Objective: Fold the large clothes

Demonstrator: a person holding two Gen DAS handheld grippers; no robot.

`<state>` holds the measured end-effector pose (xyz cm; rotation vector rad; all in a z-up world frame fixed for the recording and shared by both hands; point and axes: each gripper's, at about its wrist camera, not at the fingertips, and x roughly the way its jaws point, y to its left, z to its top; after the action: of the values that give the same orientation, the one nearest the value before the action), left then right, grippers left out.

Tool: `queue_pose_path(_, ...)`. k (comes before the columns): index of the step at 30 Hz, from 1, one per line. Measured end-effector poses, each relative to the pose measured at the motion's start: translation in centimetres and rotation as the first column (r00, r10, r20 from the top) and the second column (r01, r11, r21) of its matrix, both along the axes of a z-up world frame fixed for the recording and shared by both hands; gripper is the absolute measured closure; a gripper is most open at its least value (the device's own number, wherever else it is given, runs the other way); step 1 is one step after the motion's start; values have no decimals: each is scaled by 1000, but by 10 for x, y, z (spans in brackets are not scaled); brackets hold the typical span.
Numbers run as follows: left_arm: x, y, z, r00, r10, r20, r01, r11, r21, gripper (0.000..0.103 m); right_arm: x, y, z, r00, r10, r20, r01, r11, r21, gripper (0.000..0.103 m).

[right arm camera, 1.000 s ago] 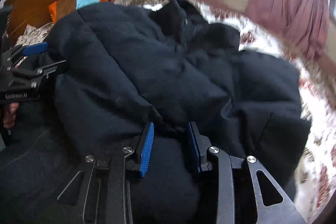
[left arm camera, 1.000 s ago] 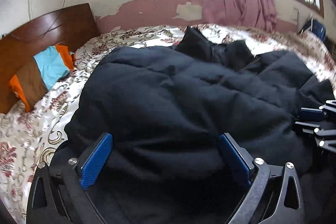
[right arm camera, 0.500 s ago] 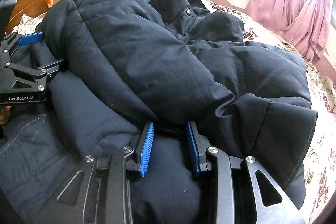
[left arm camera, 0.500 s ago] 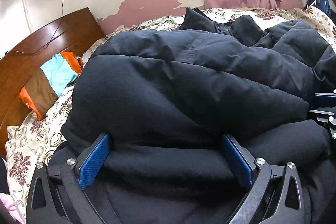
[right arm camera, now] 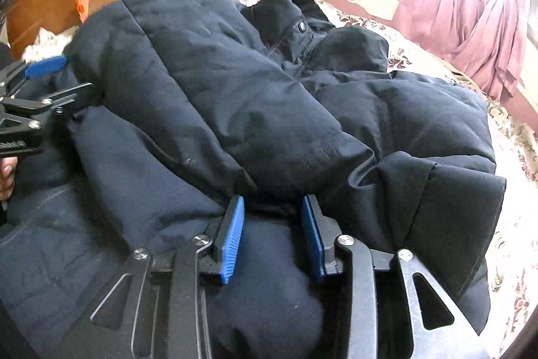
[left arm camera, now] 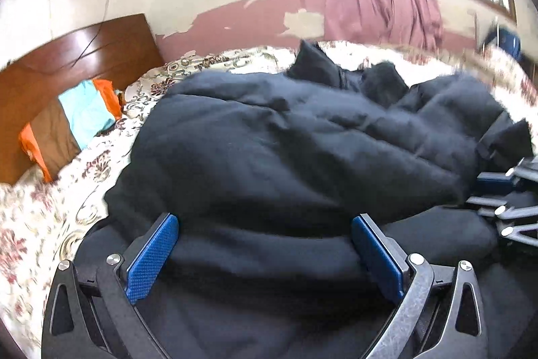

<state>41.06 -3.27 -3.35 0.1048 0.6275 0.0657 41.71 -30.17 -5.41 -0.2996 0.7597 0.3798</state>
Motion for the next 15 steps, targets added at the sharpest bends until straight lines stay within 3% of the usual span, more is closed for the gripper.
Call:
queue_pose_path(1, -5, 5, 4, 1000, 10, 7, -9, 1000, -22, 0, -3, -3, 3, 1000, 4, 12, -4, 1000, 22, 58)
queue_pose_path(3, -16, 17, 11, 1000, 29, 5, -29, 997, -65, 0, -12, -10, 13, 999, 9, 53, -13, 998, 67, 35)
queue_pose_path(4, -24, 26, 15, 999, 41, -4, -41, 995, -88, 0, -19, -14, 19, 996, 5, 86, -13, 996, 91, 32)
queue_pose_path(9, -54, 61, 28, 994, 96, -50, -102, 986, -135, 0, -51, -36, 40, 990, -25, 139, -4, 978, 208, 30)
queue_pose_path(15, -100, 90, 34, 986, 141, -88, -151, 982, -117, 0, -98, -54, 52, 992, -4, 126, -25, 973, 229, 30)
